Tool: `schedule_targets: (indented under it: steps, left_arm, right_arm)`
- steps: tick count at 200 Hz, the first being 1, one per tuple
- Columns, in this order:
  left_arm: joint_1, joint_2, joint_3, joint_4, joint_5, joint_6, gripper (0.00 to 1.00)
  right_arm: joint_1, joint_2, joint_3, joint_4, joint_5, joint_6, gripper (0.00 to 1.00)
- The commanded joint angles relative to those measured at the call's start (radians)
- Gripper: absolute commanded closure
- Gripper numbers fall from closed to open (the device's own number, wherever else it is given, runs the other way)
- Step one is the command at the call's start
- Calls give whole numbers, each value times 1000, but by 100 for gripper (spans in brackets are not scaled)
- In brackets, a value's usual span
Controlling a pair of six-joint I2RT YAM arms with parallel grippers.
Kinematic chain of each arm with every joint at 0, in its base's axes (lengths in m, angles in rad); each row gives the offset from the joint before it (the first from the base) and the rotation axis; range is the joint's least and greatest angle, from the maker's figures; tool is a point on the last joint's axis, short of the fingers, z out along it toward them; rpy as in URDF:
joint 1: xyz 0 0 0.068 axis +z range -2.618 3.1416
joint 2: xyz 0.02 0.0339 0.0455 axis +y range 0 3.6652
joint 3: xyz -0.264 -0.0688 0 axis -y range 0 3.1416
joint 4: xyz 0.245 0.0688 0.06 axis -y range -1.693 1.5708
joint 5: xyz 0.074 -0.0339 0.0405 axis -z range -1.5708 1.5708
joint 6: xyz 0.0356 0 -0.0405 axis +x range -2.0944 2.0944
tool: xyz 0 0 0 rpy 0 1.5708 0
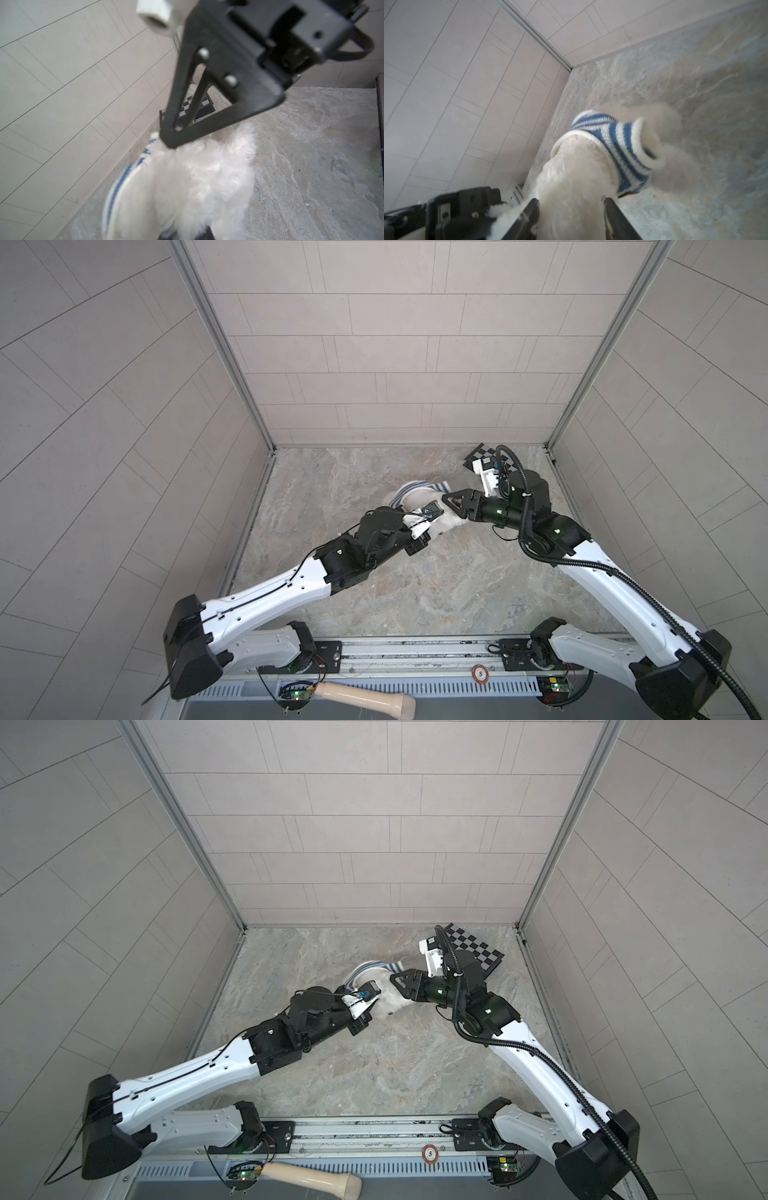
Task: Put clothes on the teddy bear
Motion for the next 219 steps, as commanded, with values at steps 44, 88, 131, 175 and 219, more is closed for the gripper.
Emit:
schedule_targets:
  steps: [44, 88, 131, 175, 219]
  left_arm:
    - [205, -157, 52, -86, 340, -233, 100]
    - [289, -190, 135, -140, 559, -315, 100]
    - [368, -226, 198, -55, 762, -435, 100]
    - [388, -228, 275, -35, 864, -523, 100]
    - [392, -222, 314, -44, 924, -572, 100]
  right_arm:
    - [3, -280, -152, 191, 40, -336, 26]
    - [11, -415, -387, 571, -78, -433, 26]
    - [44, -420, -464, 719, -210, -487, 28]
    - [67, -473, -460, 679, -190, -562, 36]
    - [74, -529, -419, 563, -55, -666, 31]
